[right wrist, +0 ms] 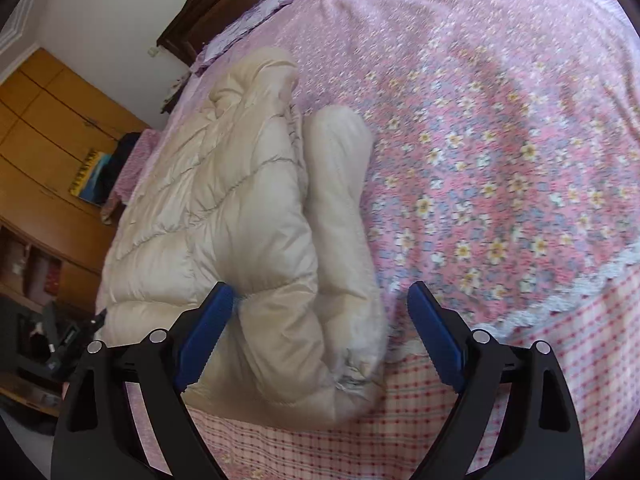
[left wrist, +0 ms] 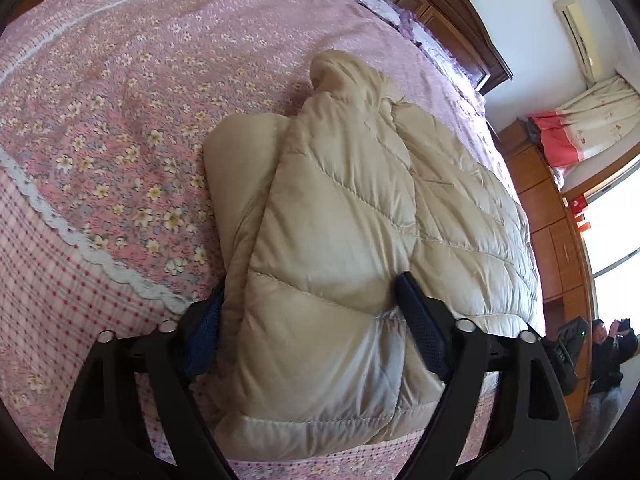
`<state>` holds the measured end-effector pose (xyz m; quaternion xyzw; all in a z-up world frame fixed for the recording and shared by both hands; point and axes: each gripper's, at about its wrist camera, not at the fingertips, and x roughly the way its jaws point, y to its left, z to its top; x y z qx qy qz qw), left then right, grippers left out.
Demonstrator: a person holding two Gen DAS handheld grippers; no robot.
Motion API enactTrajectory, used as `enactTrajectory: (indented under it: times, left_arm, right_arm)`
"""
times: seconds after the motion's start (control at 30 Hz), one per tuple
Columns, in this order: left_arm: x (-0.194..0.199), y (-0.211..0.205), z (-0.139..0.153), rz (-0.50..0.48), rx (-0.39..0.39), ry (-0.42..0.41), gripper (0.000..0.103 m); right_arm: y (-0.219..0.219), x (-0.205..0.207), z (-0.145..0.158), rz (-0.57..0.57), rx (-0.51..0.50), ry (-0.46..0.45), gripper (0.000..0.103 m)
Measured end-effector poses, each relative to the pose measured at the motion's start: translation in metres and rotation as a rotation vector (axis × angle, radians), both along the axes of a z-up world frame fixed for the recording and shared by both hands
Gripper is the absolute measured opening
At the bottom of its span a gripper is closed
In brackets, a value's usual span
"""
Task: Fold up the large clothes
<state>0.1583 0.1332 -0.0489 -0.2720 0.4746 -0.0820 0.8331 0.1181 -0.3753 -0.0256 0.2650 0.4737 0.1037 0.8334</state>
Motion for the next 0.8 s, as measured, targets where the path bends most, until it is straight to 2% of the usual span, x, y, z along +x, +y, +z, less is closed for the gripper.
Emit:
enactTrajectory:
  times: [0.03, 0.1, 0.13, 0.2, 0.27, 0.4, 0.6, 0.8]
  left_arm:
    - [0.001, -0.001, 0.000, -0.002, -0.004, 0.000, 0.070]
    - [0.003, -0.003, 0.000, -0.004, -0.016, 0.001, 0.059]
    - [0.003, -0.003, 0.000, -0.001, -0.038, 0.004, 0.052]
    - [0.002, 0.000, 0.001, -0.002, -0.084, 0.010, 0.041]
    - [0.000, 0.003, 0.003, -0.004, -0.131, 0.009, 0.029]
    - [-0.012, 0.004, 0.014, -0.015, -0.165, 0.004, 0.024]
    - [-0.039, -0.008, 0.036, -0.062, -0.116, 0.020, 0.023]
    - [-0.071, -0.021, 0.046, -0.105, -0.075, 0.041, 0.023]
  right_arm:
    - [0.001, 0.001, -0.001, 0.006, 0.006, -0.001, 0.085]
    - [0.003, 0.004, -0.001, 0.023, 0.025, -0.008, 0.066]
    - [0.005, 0.005, -0.001, 0.026, 0.041, -0.007, 0.064]
    - [0.007, 0.006, 0.001, 0.031, 0.063, -0.015, 0.047]
    - [0.006, 0.005, 0.003, 0.035, 0.100, -0.022, 0.037]
    - [0.002, -0.004, 0.016, 0.036, 0.148, -0.051, 0.021]
    - [0.000, -0.034, 0.050, 0.040, 0.132, -0.097, 0.018]
    - [-0.008, -0.069, 0.069, 0.048, 0.097, -0.094, 0.018]
